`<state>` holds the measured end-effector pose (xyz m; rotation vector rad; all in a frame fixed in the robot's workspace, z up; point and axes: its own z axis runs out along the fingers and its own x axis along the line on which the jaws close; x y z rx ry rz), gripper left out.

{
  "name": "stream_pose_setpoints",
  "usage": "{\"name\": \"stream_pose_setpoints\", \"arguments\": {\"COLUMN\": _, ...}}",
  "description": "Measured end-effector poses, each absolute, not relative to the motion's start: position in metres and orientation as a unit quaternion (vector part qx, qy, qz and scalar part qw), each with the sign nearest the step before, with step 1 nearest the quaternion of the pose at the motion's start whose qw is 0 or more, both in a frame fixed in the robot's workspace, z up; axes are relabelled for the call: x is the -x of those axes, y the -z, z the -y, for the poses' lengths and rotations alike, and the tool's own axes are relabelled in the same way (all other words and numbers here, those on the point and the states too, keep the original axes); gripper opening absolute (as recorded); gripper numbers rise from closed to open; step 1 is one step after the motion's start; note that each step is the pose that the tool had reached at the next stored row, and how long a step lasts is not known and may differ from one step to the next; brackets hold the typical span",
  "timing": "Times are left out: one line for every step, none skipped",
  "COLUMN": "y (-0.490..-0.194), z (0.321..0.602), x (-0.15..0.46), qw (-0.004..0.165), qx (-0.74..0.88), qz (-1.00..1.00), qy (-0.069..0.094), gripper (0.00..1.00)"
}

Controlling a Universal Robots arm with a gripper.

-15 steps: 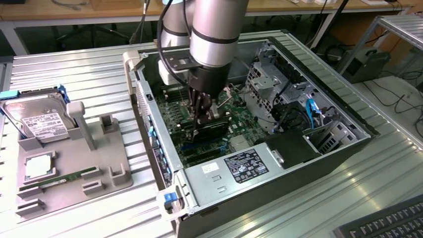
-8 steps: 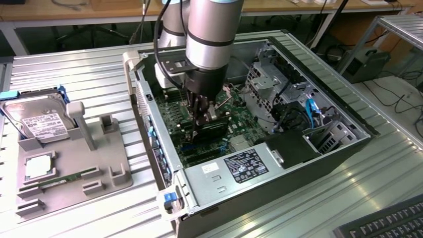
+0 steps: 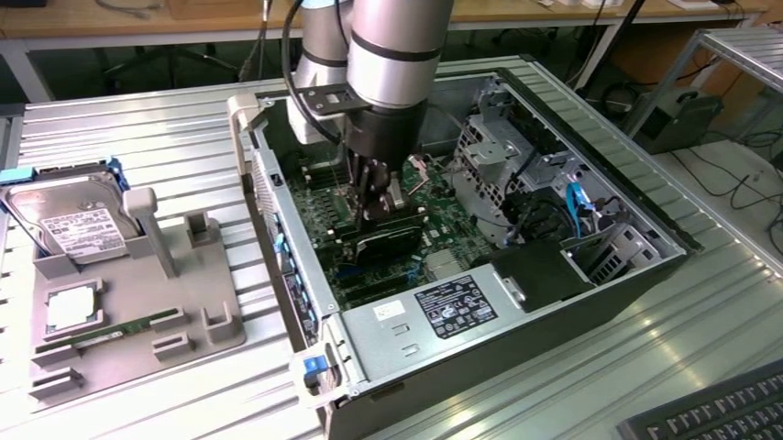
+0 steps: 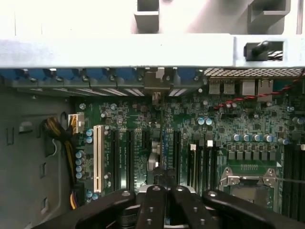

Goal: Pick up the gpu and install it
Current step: 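Press down on the gpu until it lock into place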

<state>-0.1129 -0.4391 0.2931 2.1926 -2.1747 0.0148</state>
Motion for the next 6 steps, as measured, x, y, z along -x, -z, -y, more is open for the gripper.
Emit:
{"name": "stream_pose_setpoints", "arguments": {"y": -0.2931, "z": 0.4391, "x": 0.1129, "qw": 0.027, "qx": -0.710, "qz": 0.704, "qy": -0.005, "gripper": 0.11}}
{"name": "stream_pose_setpoints", "arguments": {"y": -0.2931, "z": 0.4391, "x": 0.1129, "qw": 0.027, "qx": -0.710, "qz": 0.704, "qy": -0.005, "gripper": 0.11}}
{"name": "stream_pose_setpoints", "arguments": {"y": -0.2931, "z": 0.4391, "x": 0.1129, "qw": 0.027, "qx": -0.710, "qz": 0.704, "qy": -0.005, "gripper": 0.11}}
{"name": "stream_pose_setpoints", "arguments": {"y": -0.2932, "z": 0.4391, "x": 0.1129, "qw": 0.027, "qx": -0.710, "qz": 0.704, "qy": -0.005, "gripper": 0.11}}
{"name": "stream_pose_setpoints", "arguments": {"y": -0.2932, "z": 0.4391, "x": 0.1129, "qw": 0.027, "qx": -0.710, "qz": 0.704, "qy": -0.005, "gripper": 0.11}}
{"name": "stream_pose_setpoints", "arguments": {"y": -0.2932, "z": 0.4391, "x": 0.1129, "qw": 0.027, "qx": -0.710, "qz": 0.704, "qy": -0.005, "gripper": 0.11}}
